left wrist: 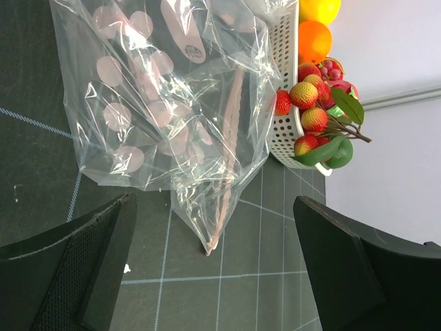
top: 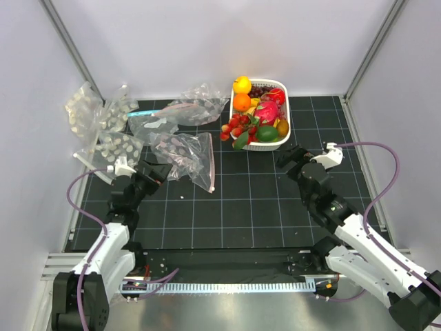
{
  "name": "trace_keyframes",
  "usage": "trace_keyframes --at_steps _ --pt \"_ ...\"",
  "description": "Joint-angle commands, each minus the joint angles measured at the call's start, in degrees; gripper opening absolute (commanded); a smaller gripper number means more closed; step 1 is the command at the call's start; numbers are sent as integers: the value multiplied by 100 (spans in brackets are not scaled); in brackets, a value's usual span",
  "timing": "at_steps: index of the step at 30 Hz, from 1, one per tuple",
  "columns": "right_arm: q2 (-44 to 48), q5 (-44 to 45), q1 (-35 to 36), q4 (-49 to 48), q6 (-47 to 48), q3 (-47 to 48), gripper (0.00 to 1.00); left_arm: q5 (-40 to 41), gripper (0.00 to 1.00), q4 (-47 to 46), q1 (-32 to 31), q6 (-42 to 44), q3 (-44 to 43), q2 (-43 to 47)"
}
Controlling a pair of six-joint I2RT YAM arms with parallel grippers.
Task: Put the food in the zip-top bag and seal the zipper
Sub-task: Pick up the zipper food storage bag at the center of the board.
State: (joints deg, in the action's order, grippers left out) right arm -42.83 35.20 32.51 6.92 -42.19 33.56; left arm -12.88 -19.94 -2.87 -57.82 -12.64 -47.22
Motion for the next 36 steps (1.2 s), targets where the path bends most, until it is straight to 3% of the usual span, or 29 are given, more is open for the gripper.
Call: trace_keyframes --at_steps 1,2,10,16,23,30,34,36 --pt "99 4 10 -437 27 -156 100 -100 100 -264 -11 87 -238 -94" --pt "108 -4 10 -498 45 -174 100 -65 96 -282 -46 139 -256 -112" --pt "99 -101 10 -604 45 -262 100 689 94 -159 -880 658 -502 -340" --pt "143 -154 10 -639 97 -280 100 2201 89 -176 -2040 1071 -879 -1155" --pt "161 -232 10 -858 124 -368 100 1993 89 -220 -2252 1326 -1671 -2604" --pt "64 -321 10 -964 150 -421 99 903 50 517 -2314 1678 -2787 -3986" --pt "-15 -347 10 -982 176 -421 99 674 19 588 -2332 1704 -2805 -3805" --pt "-59 -347 10 -982 176 -412 99 455 8 597 -2358 1660 -2700 -3489"
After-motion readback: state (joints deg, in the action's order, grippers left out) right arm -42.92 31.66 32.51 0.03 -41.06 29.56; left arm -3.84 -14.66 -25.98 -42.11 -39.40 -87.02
